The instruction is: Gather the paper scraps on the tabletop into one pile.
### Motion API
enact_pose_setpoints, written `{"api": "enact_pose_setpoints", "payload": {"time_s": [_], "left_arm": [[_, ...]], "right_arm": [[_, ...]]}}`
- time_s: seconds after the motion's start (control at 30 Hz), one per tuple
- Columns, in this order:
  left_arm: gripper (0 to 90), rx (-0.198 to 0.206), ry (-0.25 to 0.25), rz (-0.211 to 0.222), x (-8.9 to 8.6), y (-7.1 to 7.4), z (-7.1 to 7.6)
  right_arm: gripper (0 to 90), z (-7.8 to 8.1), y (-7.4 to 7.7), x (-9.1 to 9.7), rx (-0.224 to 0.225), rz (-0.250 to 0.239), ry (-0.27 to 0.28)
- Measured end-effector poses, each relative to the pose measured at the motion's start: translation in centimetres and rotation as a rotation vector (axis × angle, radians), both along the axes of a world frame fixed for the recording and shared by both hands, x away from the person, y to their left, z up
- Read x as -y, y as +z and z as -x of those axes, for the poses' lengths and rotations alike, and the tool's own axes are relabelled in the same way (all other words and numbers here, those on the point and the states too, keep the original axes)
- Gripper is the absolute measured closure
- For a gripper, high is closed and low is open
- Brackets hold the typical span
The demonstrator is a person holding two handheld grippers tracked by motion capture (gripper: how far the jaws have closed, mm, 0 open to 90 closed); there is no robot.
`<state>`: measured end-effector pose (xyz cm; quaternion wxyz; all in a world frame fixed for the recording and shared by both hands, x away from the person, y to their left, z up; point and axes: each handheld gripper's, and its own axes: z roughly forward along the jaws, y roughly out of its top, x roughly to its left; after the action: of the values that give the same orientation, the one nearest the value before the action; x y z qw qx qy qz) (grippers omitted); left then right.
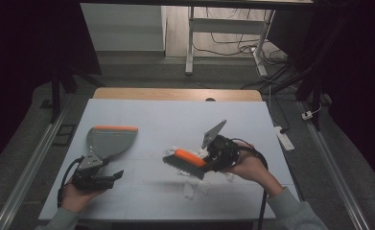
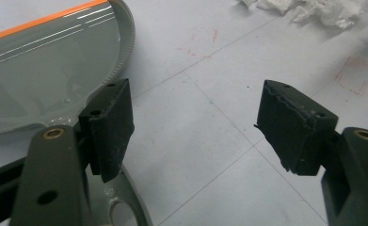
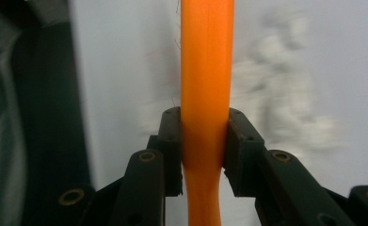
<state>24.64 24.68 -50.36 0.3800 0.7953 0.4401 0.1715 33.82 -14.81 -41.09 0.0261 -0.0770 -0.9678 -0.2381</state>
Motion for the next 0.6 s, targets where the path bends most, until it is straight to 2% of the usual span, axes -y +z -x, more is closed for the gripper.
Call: {"api": "enact_pose_setpoints", "payload": {"time_s": [0.13, 0.23, 0.3, 0.37, 0.43, 0.5, 0.57, 0.6], "left_arm": [[28.2, -0.003, -0.001, -0.002, 0.1, 0.0, 0.0], [28.1, -0.001, -0.003, -0.004, 0.2, 0.0, 0.0], [28.1, -0.001, -0.002, -0.004, 0.2, 0.0, 0.0], [28.2, -0.002, 0.0, -0.005, 0.1, 0.0, 0.0], [28.1, -0.002, 0.001, -0.004, 0.1, 0.0, -0.1], [28.1, -0.003, 0.001, -0.006, 0.1, 0.0, -0.1], [28.1, -0.003, 0.002, -0.004, 0.1, -0.1, 0.0], [28.1, -0.003, 0.003, -0.004, 0.1, -0.1, 0.0]], "right_arm": [[71.0, 2.8, -1.7, -0.7, -0.043, 0.082, 0.085], [71.1, 3.4, -2.9, -1.1, -0.038, 0.147, 0.117], [71.1, 3.3, -3.4, -1.1, -0.016, 0.189, 0.111], [71.1, 2.9, -3.3, -1.2, -0.014, 0.178, 0.11], [71.1, 2.3, -3.3, -1.4, 0.012, 0.19, 0.109], [71.1, 1.8, -3.3, -1.7, 0.011, 0.22, 0.083], [71.1, 0.9, -3.5, -1.9, 0.025, 0.212, 0.076], [71.0, 0.6, -3.5, -2.0, 0.016, 0.224, 0.048]]}}
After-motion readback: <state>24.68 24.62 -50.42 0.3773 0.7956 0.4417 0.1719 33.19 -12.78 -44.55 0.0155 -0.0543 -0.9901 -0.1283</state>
